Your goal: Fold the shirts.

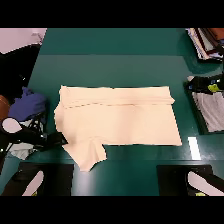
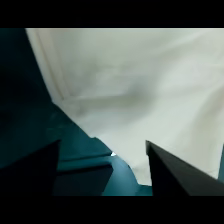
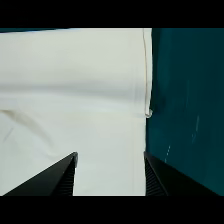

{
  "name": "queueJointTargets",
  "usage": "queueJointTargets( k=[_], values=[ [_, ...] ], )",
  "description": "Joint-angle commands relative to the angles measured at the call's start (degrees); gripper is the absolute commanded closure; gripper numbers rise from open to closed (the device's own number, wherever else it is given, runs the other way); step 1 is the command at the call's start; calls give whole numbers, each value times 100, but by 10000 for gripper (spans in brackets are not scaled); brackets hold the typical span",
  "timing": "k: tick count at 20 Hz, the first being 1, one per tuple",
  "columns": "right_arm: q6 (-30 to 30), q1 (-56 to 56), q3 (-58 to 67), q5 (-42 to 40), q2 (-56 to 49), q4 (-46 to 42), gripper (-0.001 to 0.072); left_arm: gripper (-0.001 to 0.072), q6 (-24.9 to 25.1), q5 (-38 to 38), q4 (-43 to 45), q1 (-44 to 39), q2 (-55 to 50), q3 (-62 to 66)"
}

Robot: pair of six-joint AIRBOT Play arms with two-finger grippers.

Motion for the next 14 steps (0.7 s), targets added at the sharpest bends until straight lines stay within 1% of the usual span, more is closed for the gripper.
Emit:
queueJointTargets(
  k=[1, 3, 4, 9, 10, 11, 12, 13, 14],
  values=[
    [-2, -4, -15, -42, 52, 7, 229, 102, -114, 52, -260, -2, 136, -374],
    [0, -4, -15, -35, 52, 4, 230, 102, -131, 308, -380, -2, 136, -535],
    [0, -4, -15, -37, 52, 7, 230, 102, -227, 459, -452, -2, 136, -634],
    [-2, -4, -15, -42, 52, 155, 231, 102, -216, 1054, -857, -2, 136, -852],
    [0, -4, -15, -39, 52, 157, 230, 154, -210, 1158, -1027, -2, 136, -876],
    [0, -4, -15, -31, 52, 153, 231, 441, -70, 1222, -1198, -2, 136, -885],
    [0, -4, -15, -7, 52, 153, 231, 685, 286, 1294, -1397, -2, 136, -885],
    [0, -4, -15, 66, 55, 151, 231, 680, 393, 1368, -1519, -2, 136, -885],
    [-2, -7, -17, 205, 52, 129, 231, 681, 391, 1379, -1620, -2, 136, -879]
  ],
)
